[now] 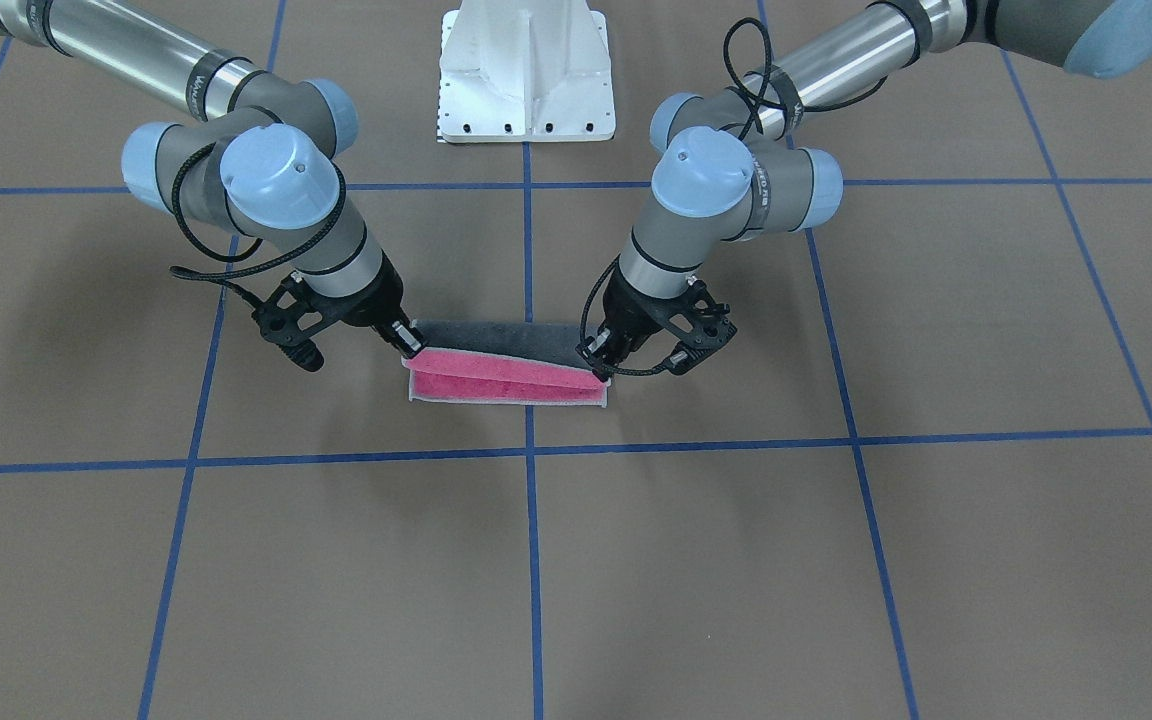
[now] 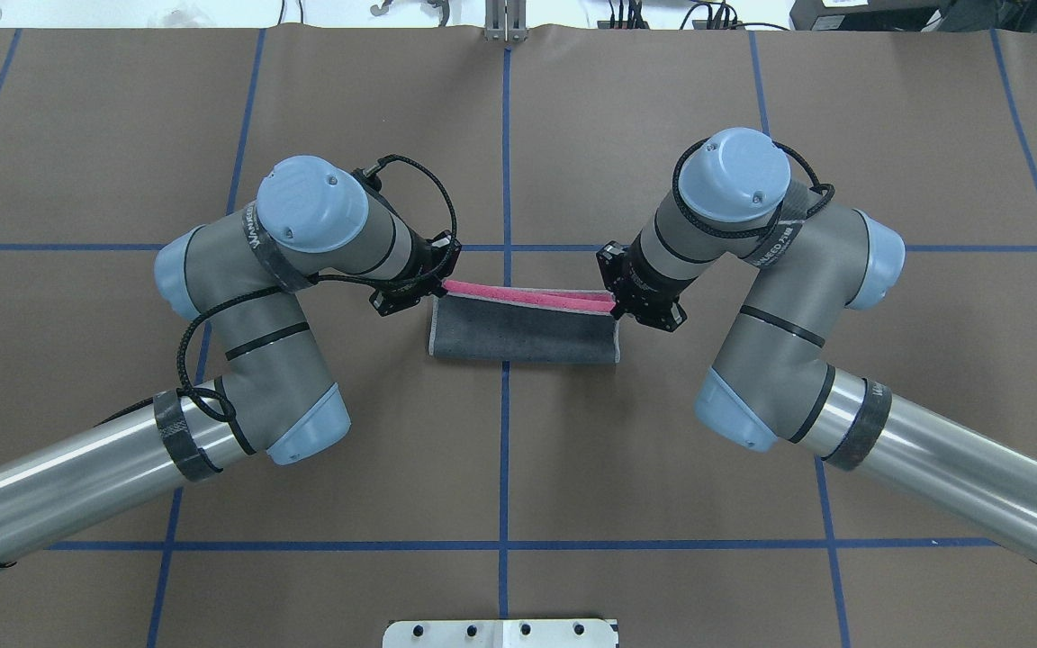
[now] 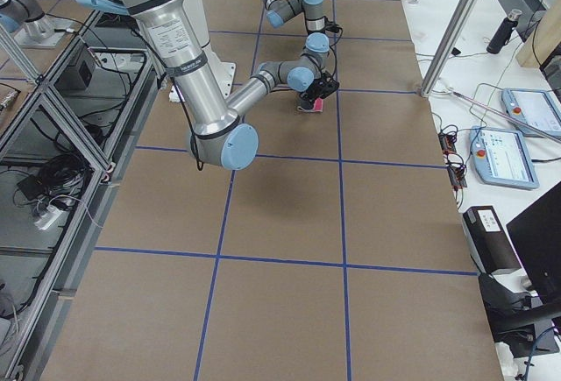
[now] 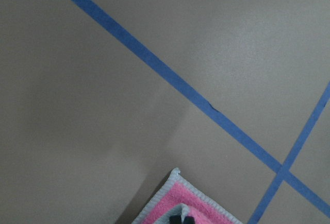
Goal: Fold towel twice with both arms
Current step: 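Lift both near corners and fold them over toward the far edge, then open both grippers and release the folded towel edge, then lower the right gripper and grasp the folded towel's end, then drag the towel end toward the robot with the right gripper, then release the towel and raise the right gripper away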
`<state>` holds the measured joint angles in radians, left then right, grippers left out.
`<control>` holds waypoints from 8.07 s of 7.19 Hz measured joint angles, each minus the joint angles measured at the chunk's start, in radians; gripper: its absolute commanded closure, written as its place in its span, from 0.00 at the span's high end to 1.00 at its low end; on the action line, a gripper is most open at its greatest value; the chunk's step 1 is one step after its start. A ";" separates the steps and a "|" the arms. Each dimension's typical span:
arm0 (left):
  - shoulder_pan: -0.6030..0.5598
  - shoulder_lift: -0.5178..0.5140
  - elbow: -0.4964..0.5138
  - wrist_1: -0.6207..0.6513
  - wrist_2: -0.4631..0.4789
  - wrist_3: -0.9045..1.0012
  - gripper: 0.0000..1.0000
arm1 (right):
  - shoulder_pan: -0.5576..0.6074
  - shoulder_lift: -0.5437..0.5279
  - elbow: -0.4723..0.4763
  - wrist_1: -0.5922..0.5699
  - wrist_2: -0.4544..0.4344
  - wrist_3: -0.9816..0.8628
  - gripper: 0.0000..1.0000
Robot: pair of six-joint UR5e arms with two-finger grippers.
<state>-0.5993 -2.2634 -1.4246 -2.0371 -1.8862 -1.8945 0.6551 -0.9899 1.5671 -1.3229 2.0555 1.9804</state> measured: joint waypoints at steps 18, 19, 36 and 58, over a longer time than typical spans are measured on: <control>-0.044 -0.002 -0.006 -0.004 -0.028 0.011 0.77 | -0.139 -0.010 0.022 0.000 -0.211 0.365 0.77; -0.044 -0.002 -0.006 -0.003 -0.029 0.011 0.77 | -0.144 -0.018 0.024 -0.003 -0.215 0.371 0.64; -0.041 0.015 -0.063 0.005 -0.066 -0.001 0.77 | -0.374 -0.079 0.302 -0.038 -0.209 0.501 1.00; 0.105 0.062 -0.098 0.001 -0.017 0.106 0.00 | -0.076 -0.127 0.284 -0.042 -0.073 0.278 1.00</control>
<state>-0.4941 -2.2018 -1.5229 -2.0365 -1.9033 -1.7884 0.5788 -1.1170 1.8507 -1.3653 1.9830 2.2585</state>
